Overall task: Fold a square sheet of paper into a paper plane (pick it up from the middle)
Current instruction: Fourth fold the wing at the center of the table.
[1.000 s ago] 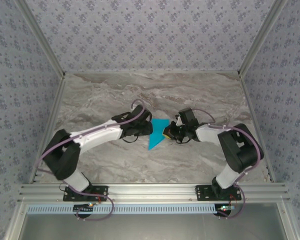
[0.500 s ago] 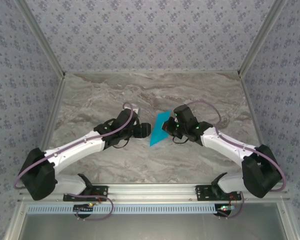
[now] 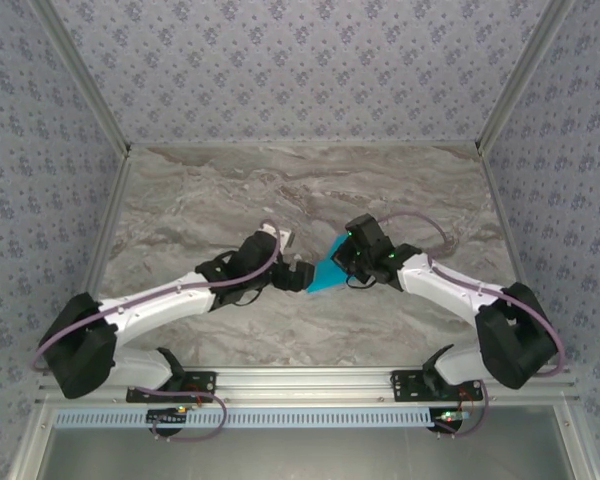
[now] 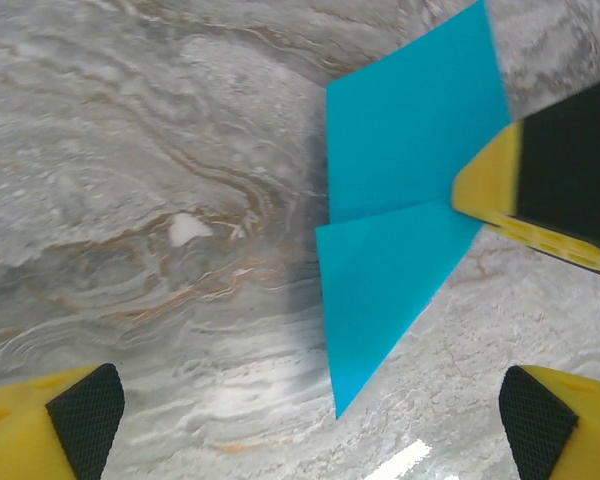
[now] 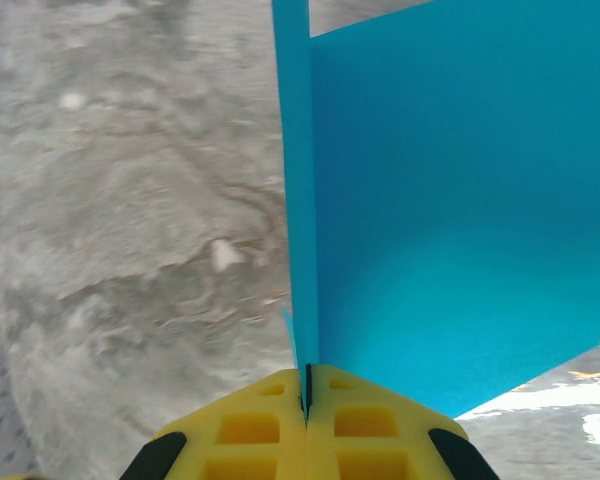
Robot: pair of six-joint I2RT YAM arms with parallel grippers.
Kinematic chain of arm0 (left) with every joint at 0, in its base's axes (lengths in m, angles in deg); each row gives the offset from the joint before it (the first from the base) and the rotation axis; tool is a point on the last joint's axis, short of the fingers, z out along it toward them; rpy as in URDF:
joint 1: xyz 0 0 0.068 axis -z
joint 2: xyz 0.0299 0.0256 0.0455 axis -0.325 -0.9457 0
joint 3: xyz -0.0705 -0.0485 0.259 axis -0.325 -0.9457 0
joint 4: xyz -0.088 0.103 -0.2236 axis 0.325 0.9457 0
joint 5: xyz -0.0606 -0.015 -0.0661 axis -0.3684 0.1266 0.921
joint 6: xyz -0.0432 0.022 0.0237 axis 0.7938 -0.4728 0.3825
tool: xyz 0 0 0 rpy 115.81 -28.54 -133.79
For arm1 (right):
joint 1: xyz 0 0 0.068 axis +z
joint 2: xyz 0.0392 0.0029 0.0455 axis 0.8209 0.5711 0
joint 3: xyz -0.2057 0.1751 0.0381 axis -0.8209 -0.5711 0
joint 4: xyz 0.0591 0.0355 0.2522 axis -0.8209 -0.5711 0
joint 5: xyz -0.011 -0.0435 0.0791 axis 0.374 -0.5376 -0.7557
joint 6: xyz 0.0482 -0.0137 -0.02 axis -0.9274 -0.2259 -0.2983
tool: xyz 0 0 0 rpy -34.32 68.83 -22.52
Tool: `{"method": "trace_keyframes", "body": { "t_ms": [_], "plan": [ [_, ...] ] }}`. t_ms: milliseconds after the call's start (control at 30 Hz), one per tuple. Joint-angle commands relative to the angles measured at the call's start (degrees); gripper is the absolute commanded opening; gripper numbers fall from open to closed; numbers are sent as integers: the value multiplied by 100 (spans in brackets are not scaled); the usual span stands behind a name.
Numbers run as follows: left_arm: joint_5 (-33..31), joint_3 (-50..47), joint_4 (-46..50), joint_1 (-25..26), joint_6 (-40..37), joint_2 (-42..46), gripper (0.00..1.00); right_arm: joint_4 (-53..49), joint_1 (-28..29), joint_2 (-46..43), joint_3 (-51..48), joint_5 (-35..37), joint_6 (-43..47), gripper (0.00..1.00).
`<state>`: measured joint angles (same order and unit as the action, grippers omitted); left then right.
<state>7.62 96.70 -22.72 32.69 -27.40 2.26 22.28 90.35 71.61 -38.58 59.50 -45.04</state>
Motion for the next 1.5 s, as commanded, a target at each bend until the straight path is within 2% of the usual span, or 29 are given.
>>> {"method": "trace_keyframes", "body": {
  "t_ms": [0, 167, 433, 900, 1267, 1467],
  "plan": [
    [-25, -166, -851, 214, -669, -340, 98, 102, -150, 157, -147, -190, -589, 0],
    [-112, -376, -1669, 428, -1101, -807, 94, -1, -325, 203, -242, -433, -886, 0],
    [294, -338, -2483, 494, -1776, -1482, 87, -234, -562, 286, -160, -956, -1045, 0],
    [544, -50, -2963, 608, -2704, -2378, 72, -636, -740, 472, 102, -1504, -795, 1],
    [694, 84, -2808, 608, -2993, -2498, 43, -815, -841, 570, 172, -1730, -630, 5],
    [654, 83, -2782, 608, -3045, -2502, 32, -852, -897, 560, 205, -1864, -571, 9]
  ]
}}
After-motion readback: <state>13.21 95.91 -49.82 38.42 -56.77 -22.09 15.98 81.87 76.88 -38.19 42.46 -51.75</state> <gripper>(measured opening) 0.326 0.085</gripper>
